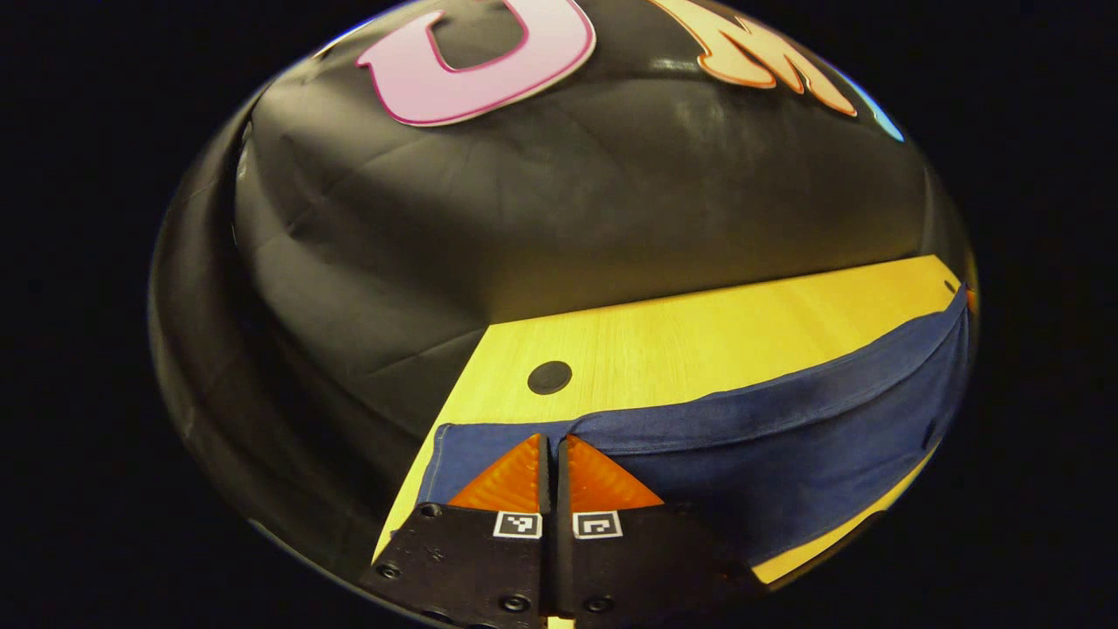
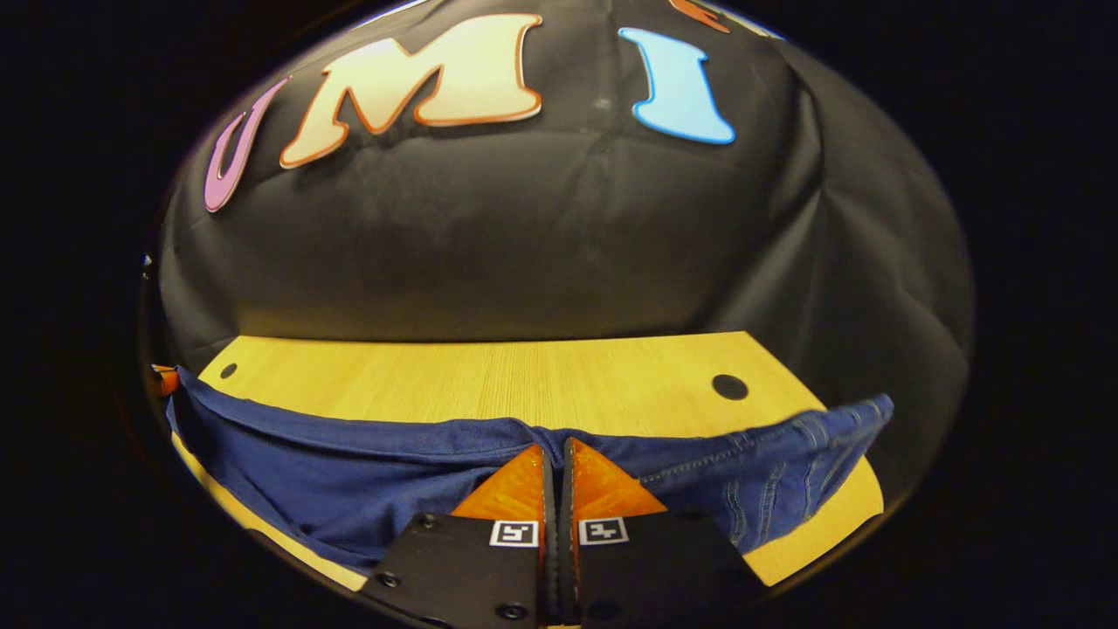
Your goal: Grasp the waist and the cuffs of the jeans and fold them to make the two legs overlap; first hold the waist and fold one-third of the jeans toward the cuffs, then hold the cuffs and fold the remaining one-third in the same direction to finish folding.
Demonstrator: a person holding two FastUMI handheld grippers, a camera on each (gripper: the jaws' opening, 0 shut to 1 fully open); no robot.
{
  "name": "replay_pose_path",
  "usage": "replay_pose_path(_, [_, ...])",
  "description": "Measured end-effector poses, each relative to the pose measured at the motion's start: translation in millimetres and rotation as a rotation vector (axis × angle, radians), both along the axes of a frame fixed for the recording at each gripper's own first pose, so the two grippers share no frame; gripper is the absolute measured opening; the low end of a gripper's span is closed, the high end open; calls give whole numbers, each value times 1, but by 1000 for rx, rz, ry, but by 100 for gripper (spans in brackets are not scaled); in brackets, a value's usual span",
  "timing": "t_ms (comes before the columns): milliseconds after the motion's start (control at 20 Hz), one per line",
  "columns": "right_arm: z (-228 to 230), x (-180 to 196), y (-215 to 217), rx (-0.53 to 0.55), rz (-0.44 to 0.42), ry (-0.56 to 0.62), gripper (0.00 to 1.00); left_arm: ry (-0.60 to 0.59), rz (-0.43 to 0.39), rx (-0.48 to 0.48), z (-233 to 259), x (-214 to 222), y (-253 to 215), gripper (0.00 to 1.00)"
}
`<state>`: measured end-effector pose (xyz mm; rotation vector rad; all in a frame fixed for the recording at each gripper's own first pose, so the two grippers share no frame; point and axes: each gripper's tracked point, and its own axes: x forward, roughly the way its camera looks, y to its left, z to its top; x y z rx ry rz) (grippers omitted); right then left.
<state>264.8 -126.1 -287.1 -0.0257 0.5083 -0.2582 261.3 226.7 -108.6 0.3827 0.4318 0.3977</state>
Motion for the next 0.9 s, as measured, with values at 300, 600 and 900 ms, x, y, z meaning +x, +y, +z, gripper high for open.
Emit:
replay_pose_path(300, [-45,14,-6,106,12,57,8,54,29,78,-22,21,-32,0])
replay_pose_path(600, [-37,6,-16,205,-6,68,88,-21,26,-54,9,20,-87,81])
replay_pose_path(900, [25,-38,-65,175,-57,4,99,-188,28,-257,17,28,-86,95])
